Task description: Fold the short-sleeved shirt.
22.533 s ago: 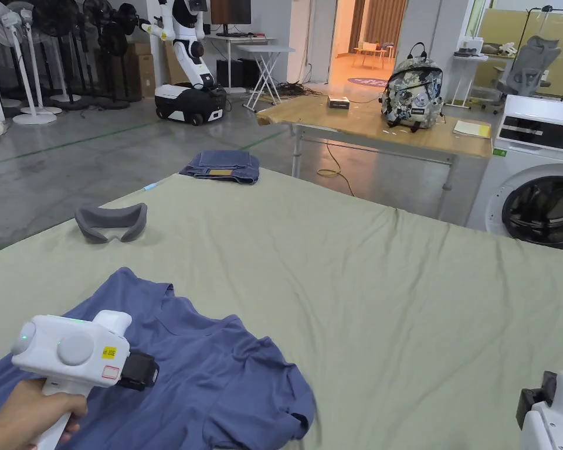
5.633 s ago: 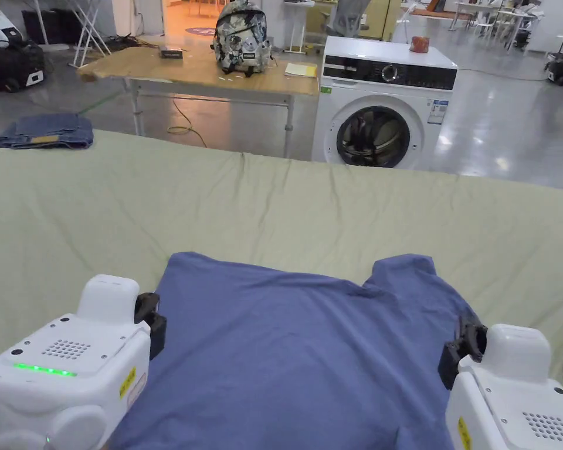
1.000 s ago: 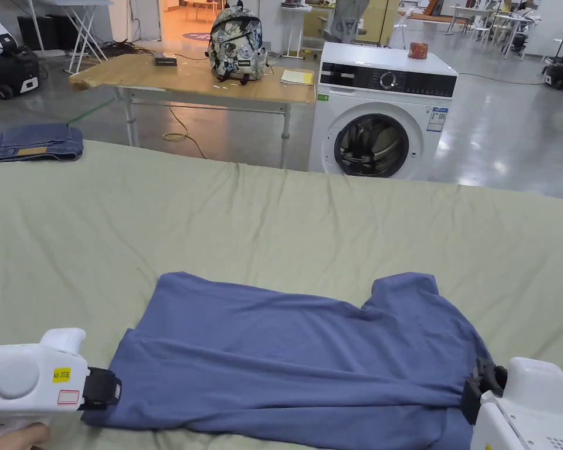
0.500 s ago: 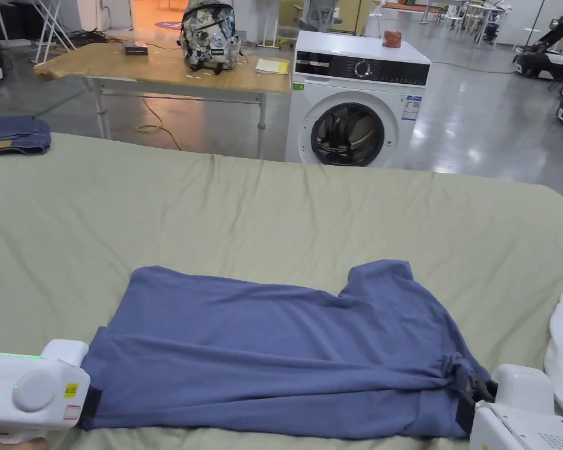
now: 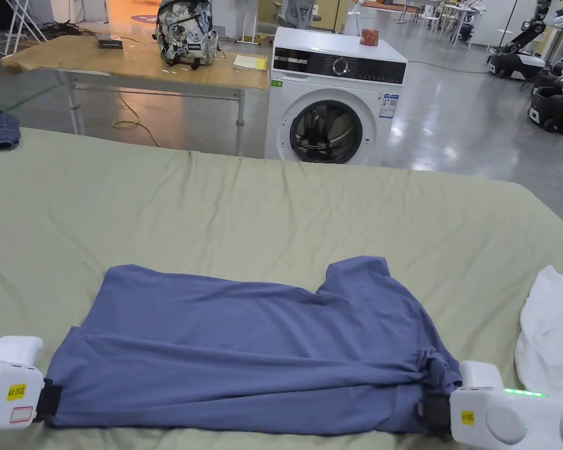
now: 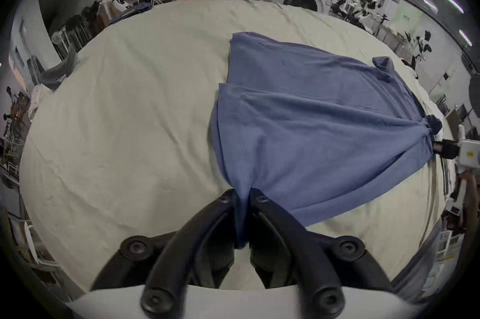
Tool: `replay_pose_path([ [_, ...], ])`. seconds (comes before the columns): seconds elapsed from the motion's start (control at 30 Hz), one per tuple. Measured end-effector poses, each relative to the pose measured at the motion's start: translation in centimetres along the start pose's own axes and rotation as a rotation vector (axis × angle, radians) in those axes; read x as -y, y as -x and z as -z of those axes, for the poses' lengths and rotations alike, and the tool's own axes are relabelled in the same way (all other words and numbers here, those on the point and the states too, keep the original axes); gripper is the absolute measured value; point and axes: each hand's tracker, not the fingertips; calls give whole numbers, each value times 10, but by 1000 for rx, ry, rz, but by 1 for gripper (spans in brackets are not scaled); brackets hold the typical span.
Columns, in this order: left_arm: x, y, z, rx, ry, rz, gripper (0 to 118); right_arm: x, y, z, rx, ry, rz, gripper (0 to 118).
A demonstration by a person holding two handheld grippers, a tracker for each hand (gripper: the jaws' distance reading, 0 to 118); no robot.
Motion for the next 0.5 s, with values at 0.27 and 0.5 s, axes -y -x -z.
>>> replay_pose_path([
  [0.27, 1, 3, 0, 11, 2, -4, 3, 16, 17, -3, -25, 1, -105, 7],
  [0.5, -6, 10, -19, 51, -35, -14, 3, 7, 4, -47, -66, -77, -27, 6],
])
